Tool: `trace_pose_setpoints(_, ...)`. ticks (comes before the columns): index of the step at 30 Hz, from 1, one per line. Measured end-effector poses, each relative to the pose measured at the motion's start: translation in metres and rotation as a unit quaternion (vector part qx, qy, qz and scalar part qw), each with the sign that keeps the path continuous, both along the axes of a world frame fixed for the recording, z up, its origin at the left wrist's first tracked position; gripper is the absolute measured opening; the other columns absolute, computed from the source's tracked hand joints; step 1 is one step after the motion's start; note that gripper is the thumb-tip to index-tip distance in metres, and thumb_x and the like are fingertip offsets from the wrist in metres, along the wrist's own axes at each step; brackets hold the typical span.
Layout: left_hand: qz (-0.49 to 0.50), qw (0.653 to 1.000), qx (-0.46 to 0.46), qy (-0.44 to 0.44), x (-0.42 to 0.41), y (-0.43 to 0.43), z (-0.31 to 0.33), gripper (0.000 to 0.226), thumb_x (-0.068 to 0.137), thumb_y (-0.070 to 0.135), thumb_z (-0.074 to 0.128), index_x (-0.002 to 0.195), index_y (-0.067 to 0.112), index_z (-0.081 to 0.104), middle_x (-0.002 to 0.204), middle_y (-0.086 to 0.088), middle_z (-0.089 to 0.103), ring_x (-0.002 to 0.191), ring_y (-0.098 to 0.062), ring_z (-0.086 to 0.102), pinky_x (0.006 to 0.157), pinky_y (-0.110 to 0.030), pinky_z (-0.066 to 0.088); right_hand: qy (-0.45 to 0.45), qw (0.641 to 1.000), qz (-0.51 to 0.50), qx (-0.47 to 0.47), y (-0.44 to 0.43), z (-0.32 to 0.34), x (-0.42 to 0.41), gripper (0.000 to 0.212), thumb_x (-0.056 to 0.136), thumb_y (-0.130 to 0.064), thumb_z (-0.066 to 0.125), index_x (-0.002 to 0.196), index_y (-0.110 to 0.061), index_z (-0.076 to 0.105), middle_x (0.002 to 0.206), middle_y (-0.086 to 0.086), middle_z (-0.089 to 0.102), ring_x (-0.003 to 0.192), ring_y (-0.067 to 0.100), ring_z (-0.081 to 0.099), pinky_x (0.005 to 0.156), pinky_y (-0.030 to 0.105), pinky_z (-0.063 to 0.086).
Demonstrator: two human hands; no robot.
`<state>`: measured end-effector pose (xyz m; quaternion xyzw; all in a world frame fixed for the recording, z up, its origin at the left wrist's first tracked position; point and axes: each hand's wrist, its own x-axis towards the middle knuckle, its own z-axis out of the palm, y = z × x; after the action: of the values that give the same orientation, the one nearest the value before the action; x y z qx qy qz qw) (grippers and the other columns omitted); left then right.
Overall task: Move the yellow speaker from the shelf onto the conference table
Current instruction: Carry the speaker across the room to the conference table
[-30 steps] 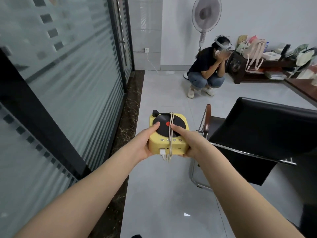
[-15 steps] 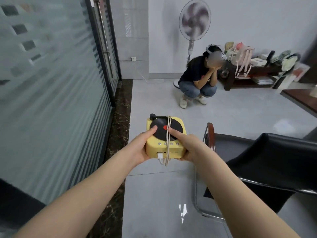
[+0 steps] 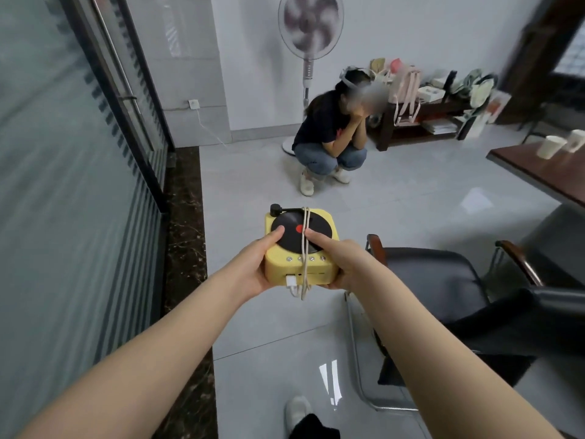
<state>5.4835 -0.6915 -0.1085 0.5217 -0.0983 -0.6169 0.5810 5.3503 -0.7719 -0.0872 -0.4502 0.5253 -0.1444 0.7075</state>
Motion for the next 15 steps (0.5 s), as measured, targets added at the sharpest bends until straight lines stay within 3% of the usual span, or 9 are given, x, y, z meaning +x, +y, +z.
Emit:
trace_pose_setpoints(4,-0.009,1.000,0.001,0.006,0.020,-0.053,-0.008,0.029,0.090,0.037,0.056,0.105,0.015,0.066,0.101,-0.008,0.074,0.096,-0.027,0.068,0.085,-0.042,0.053,0.003,1.000,-0.014,-0.002,-0.050,-0.005,0.019,0.069,0.065,-0.042,0.083,0.116,-0.006,0.053,0.103,0.012,0.068,0.085,0.027,0.067,0.077,0.041,0.057)
trace_pose_setpoints(9,-0.024,1.000,-0.005,-0.010,0.049,-0.128,-0.004,0.027,0.090,0.037,0.055,0.102,0.016,0.066,0.091,-0.006,0.076,0.091,-0.025,0.069,0.079,-0.039,0.054,-0.001,1.000,-0.030,-0.008,-0.122,-0.004,0.047,0.071,0.065,-0.042,0.082,0.118,-0.005,0.052,0.098,0.012,0.067,0.079,0.027,0.066,0.066,0.039,0.056)
trace_pose_setpoints(15,-0.027,0.999,-0.003,-0.022,0.078,-0.211,0.008,0.028,0.090,0.038,0.056,0.104,0.016,0.065,0.095,-0.007,0.075,0.091,-0.026,0.069,0.077,-0.039,0.055,0.004,0.999,-0.037,-0.017,-0.203,0.008,0.077,0.062,0.068,-0.041,0.081,0.110,-0.006,0.052,0.090,0.011,0.066,0.075,0.025,0.065,0.062,0.038,0.055)
